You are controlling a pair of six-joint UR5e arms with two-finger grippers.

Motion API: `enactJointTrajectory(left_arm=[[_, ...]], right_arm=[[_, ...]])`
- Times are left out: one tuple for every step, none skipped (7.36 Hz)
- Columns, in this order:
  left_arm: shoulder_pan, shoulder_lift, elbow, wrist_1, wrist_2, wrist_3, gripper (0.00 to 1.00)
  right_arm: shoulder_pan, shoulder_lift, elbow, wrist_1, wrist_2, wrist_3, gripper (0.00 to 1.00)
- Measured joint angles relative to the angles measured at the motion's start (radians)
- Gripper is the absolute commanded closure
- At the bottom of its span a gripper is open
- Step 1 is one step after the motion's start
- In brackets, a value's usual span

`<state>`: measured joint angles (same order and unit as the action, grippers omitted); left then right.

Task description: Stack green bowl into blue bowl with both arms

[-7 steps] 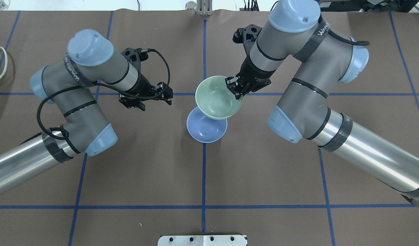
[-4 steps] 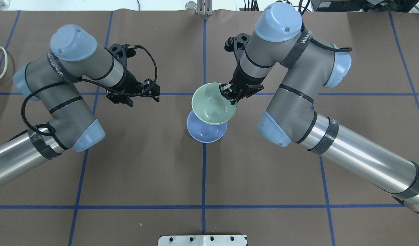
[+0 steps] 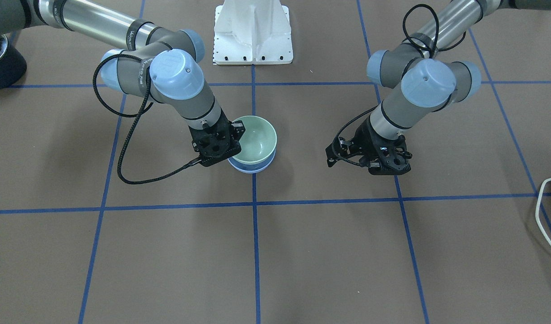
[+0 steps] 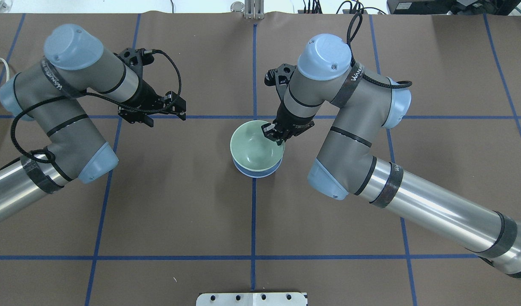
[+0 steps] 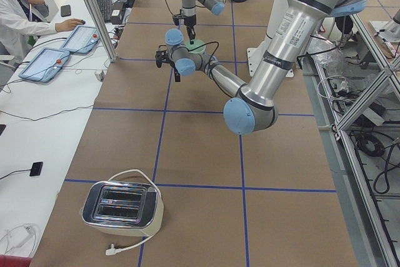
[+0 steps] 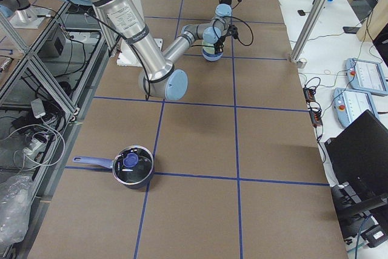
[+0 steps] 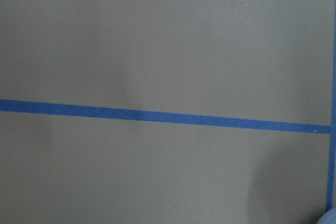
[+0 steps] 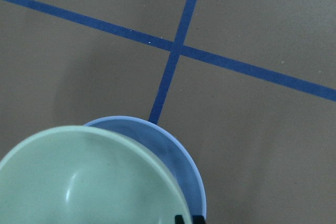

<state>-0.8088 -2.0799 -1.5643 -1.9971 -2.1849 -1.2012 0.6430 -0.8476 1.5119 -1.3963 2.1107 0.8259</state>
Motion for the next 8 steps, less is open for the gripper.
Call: enactJointTrajectory(left_arm=[[-0.001, 0.001, 0.001, -0.002, 0.0, 0.0, 0.02], [-0.001, 0.002, 0.003, -0.003, 0.0, 0.0, 0.02], [0.0, 0.002, 0.003, -0.003, 0.001, 0.0, 0.02], [0.0, 0.002, 0.004, -0.003, 0.001, 0.0, 0.02], [0.0, 0.002, 0.004, -0.003, 0.001, 0.0, 0.02], [0.0, 0.002, 0.004, -0.003, 0.001, 0.0, 0.02], [0.001, 0.002, 0.004, -0.003, 0.001, 0.0, 0.02], [0.001, 0.002, 0.004, -0.003, 0.001, -0.001, 0.02]], right_arm=[[-0.002, -0.001, -0.005, 0.006, -0.002, -0.007, 1.0], [-0.003, -0.001, -0.007, 0.009, -0.004, -0.017, 1.0], [-0.003, -0.001, -0.008, 0.009, -0.008, -0.021, 1.0], [-0.003, -0.001, -0.009, 0.009, -0.015, -0.023, 1.0], [-0.003, 0.001, -0.011, 0.01, -0.022, -0.024, 1.0], [-0.005, 0.005, -0.017, 0.01, -0.032, -0.022, 1.0], [-0.008, 0.008, -0.023, 0.01, -0.041, -0.019, 1.0], [-0.011, 0.009, -0.026, 0.01, -0.046, -0.016, 1.0]])
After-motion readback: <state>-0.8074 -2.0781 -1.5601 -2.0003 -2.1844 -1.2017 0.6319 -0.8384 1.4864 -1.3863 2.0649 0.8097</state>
